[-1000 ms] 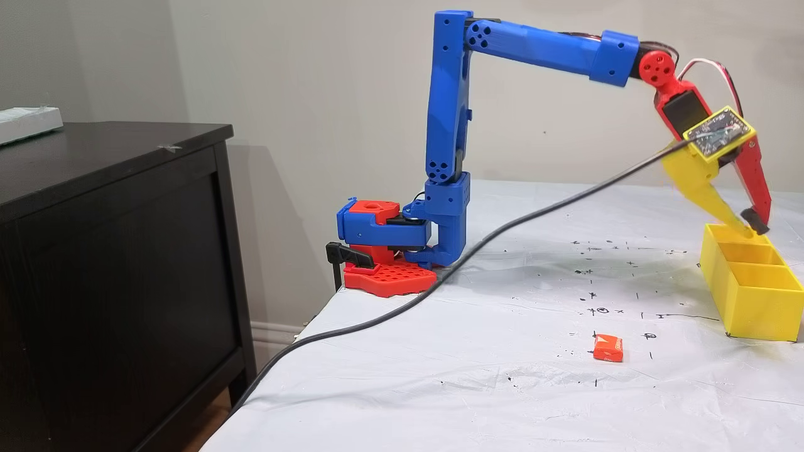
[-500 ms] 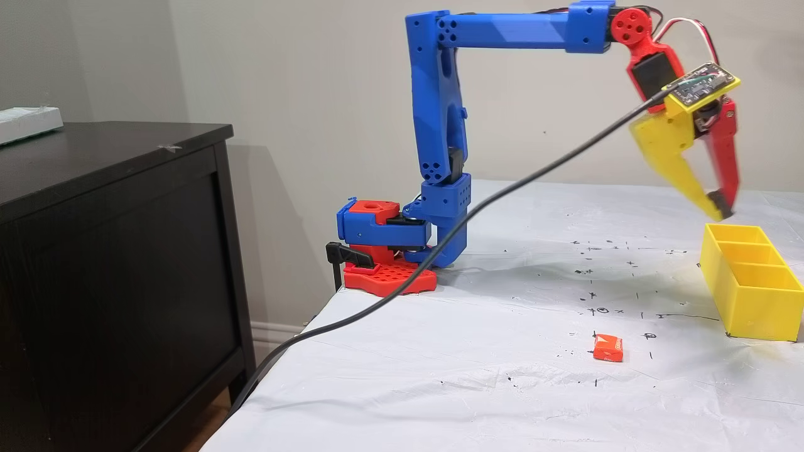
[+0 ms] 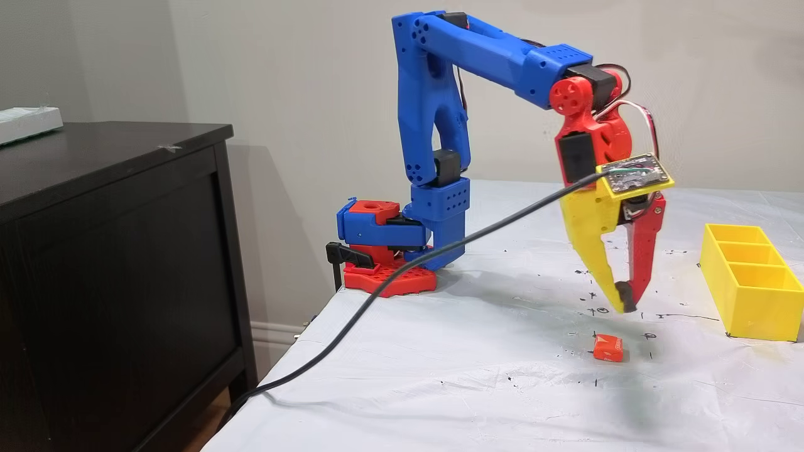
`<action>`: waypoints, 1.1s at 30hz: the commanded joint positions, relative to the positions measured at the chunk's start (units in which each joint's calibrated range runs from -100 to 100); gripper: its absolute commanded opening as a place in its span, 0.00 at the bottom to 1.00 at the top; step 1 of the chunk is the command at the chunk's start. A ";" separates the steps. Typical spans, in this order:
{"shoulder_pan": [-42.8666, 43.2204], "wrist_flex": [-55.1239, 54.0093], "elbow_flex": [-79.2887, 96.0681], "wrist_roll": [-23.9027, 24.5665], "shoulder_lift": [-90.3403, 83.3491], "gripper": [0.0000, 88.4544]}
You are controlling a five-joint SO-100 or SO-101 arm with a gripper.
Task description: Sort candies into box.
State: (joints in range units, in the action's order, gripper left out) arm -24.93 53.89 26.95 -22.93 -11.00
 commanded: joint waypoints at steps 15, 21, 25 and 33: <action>-2.60 8.45 -15.89 1.76 10.32 0.27; -2.88 8.70 -14.79 0.10 10.91 0.26; -3.06 9.43 -14.70 -0.88 11.68 0.22; -3.24 9.52 -15.16 -0.63 13.37 0.24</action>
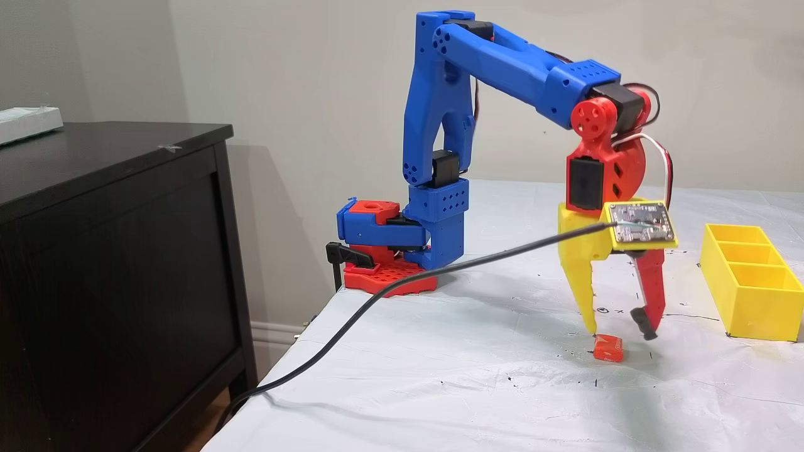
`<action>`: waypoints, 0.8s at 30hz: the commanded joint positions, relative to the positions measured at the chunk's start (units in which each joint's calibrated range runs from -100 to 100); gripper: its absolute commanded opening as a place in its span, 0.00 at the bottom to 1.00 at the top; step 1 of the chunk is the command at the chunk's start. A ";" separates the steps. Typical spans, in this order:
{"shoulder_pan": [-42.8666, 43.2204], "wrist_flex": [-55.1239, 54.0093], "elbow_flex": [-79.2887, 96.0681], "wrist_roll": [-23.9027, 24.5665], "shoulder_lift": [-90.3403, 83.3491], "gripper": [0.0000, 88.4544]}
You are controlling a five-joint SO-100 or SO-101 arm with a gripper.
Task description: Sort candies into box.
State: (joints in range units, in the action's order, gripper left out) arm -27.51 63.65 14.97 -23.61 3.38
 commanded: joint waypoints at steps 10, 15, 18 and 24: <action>-0.75 -0.74 -1.63 -0.78 -0.16 0.26; -0.30 -0.98 -2.73 -0.05 1.70 0.27; -0.12 -0.90 -3.45 0.24 2.21 0.28; -0.12 -0.65 -3.73 0.20 2.81 0.29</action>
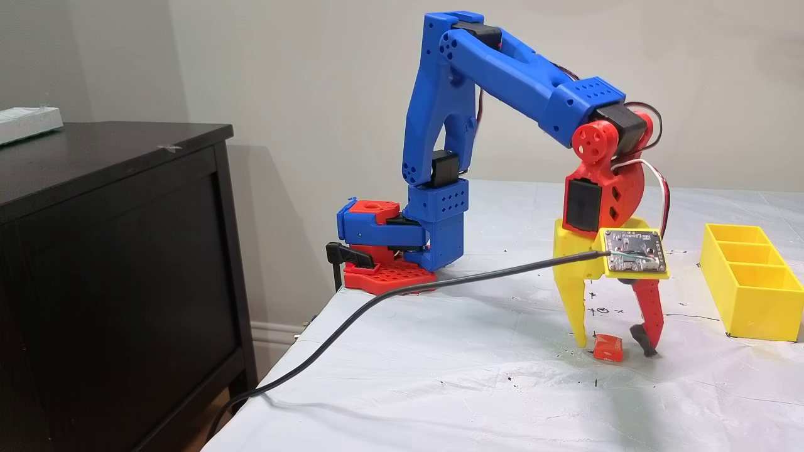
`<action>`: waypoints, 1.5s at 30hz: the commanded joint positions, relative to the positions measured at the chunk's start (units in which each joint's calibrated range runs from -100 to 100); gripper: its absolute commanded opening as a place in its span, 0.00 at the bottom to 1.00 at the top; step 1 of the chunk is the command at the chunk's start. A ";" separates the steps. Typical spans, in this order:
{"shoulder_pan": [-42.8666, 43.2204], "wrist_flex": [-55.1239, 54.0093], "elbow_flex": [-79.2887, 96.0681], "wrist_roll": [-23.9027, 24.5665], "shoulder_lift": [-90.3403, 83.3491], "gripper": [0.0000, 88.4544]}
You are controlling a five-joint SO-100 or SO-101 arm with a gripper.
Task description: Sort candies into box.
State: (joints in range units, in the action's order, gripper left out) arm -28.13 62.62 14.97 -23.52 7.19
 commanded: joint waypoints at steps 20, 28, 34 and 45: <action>1.59 -2.73 -1.82 0.68 0.53 0.11; 1.41 -4.04 -0.63 0.10 -1.17 0.01; 2.32 -3.80 -0.91 0.68 -3.63 0.00; 12.91 -15.59 2.10 10.06 -17.96 0.00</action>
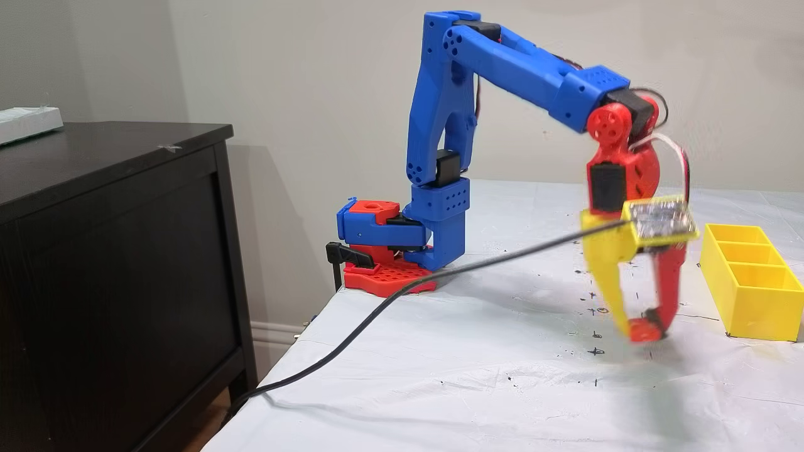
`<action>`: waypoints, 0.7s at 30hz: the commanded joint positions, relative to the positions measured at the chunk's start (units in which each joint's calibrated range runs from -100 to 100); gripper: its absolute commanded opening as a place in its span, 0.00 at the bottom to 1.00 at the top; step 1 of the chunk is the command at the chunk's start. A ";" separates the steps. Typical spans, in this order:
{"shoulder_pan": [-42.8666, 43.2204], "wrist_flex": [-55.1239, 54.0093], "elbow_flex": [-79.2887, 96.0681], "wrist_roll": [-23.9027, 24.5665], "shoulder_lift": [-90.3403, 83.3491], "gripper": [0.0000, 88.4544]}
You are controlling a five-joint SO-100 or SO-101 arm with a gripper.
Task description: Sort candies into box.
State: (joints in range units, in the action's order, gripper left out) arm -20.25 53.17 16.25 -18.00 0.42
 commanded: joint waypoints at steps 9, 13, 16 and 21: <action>11.19 -12.36 -2.37 11.04 -11.62 0.00; 12.37 -14.66 -3.92 12.16 -8.82 0.00; 12.82 -16.46 -3.92 12.45 -7.80 0.00; 12.91 -18.09 -4.19 12.45 -5.68 0.00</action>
State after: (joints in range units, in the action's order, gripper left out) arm -7.92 36.98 18.65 -5.45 -5.16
